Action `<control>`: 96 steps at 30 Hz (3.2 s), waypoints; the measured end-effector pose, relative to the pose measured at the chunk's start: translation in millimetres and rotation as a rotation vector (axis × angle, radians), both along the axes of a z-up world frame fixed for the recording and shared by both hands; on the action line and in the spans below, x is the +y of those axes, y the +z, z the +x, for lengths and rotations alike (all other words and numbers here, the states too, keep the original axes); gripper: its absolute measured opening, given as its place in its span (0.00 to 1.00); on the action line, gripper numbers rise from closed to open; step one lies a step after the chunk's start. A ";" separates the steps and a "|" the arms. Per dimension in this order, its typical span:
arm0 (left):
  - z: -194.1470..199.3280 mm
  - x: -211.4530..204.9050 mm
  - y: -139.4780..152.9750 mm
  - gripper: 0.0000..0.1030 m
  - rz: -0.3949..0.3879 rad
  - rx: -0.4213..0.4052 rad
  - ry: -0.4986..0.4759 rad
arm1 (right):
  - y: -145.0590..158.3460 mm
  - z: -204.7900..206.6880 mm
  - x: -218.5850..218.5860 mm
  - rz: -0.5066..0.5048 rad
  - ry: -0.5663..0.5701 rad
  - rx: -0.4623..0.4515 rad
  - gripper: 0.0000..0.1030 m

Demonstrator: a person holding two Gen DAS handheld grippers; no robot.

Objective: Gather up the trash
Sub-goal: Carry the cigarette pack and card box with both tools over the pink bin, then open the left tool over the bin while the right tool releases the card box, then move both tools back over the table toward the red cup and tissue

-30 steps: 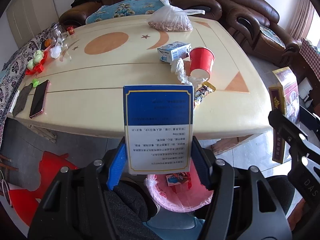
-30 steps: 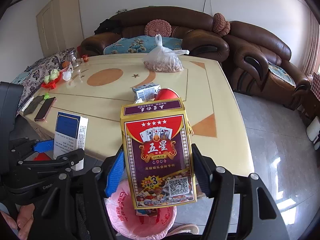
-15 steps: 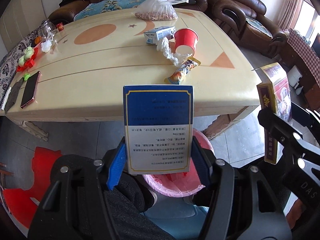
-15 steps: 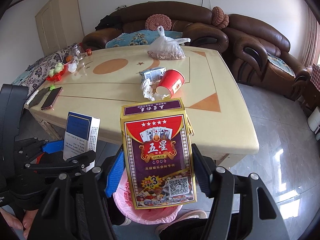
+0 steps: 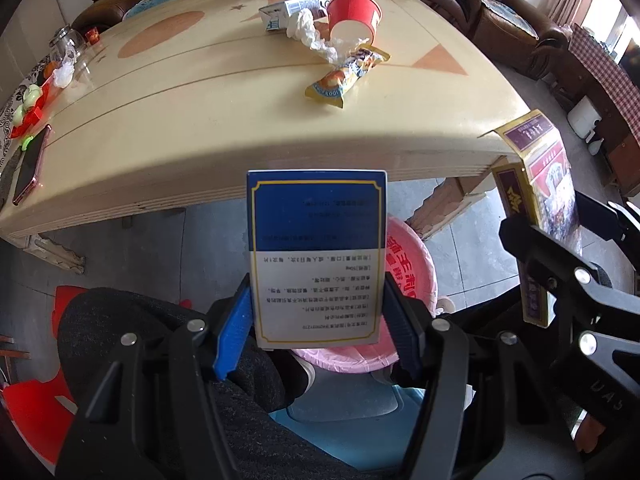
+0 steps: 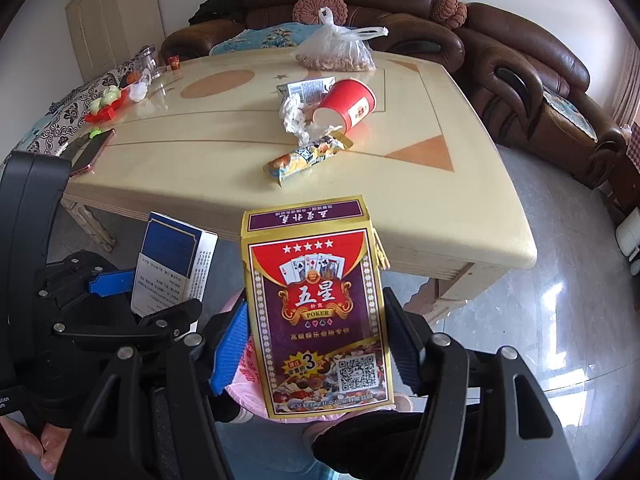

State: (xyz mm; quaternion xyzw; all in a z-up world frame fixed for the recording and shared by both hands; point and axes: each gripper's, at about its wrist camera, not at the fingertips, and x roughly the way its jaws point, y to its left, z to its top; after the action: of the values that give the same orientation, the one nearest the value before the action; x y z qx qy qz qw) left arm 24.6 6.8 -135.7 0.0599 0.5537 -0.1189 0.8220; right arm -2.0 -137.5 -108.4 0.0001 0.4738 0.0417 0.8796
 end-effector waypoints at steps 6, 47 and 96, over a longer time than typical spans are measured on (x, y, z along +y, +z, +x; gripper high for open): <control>5.4 -3.6 -22.2 0.59 0.032 0.037 -0.014 | -24.5 5.2 -6.9 0.010 -0.016 0.053 0.59; 56.5 -25.5 -211.9 0.59 0.093 0.452 -0.038 | -216.3 70.0 -17.4 0.085 -0.055 0.436 0.59; 56.1 -14.5 -192.5 0.71 0.202 0.350 0.011 | -215.0 70.0 -15.5 0.128 -0.067 0.468 0.73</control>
State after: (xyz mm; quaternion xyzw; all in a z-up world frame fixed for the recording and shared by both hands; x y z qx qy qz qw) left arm 80.7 -7.7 -328.2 0.1175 0.6975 -0.0667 0.7037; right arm 68.0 -153.0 -323.3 0.0812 0.6607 0.0415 0.7451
